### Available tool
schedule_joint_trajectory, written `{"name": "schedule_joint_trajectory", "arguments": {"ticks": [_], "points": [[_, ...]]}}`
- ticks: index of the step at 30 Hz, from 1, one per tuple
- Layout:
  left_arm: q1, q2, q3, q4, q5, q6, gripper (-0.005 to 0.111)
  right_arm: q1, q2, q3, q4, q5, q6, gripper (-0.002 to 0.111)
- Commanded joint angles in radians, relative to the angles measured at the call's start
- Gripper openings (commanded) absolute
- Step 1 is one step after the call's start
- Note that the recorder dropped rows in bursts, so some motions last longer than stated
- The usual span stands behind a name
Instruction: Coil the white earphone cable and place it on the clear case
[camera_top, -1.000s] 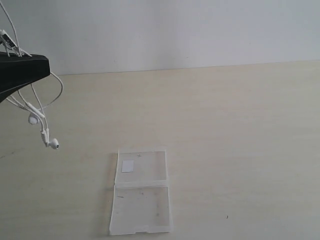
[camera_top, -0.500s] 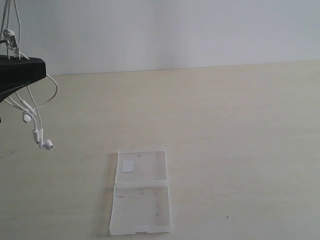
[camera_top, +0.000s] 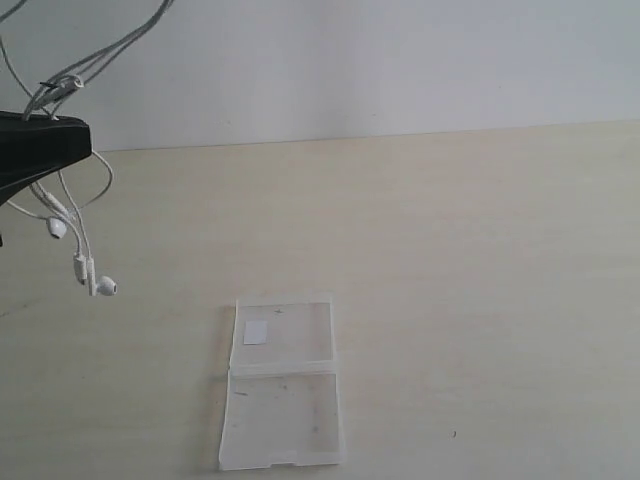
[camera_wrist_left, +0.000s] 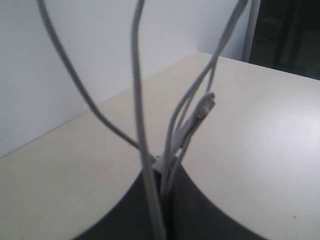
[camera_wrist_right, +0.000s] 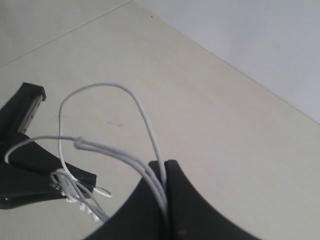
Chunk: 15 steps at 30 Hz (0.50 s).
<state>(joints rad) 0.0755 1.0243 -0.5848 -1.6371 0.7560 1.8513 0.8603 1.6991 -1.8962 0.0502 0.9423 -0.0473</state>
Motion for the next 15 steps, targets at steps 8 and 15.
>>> {"name": "schedule_joint_trajectory", "arguments": {"ticks": [8,15], "points": [[-0.006,-0.061,0.004,0.005,-0.011,-0.047,0.000,-0.001,-0.004,-0.005,-0.109,0.173,0.006,0.000],[-0.006,-0.064,0.004,0.008,0.000,-0.055,0.000,-0.001,0.051,-0.005,-0.083,0.225,-0.028,0.000]]}}
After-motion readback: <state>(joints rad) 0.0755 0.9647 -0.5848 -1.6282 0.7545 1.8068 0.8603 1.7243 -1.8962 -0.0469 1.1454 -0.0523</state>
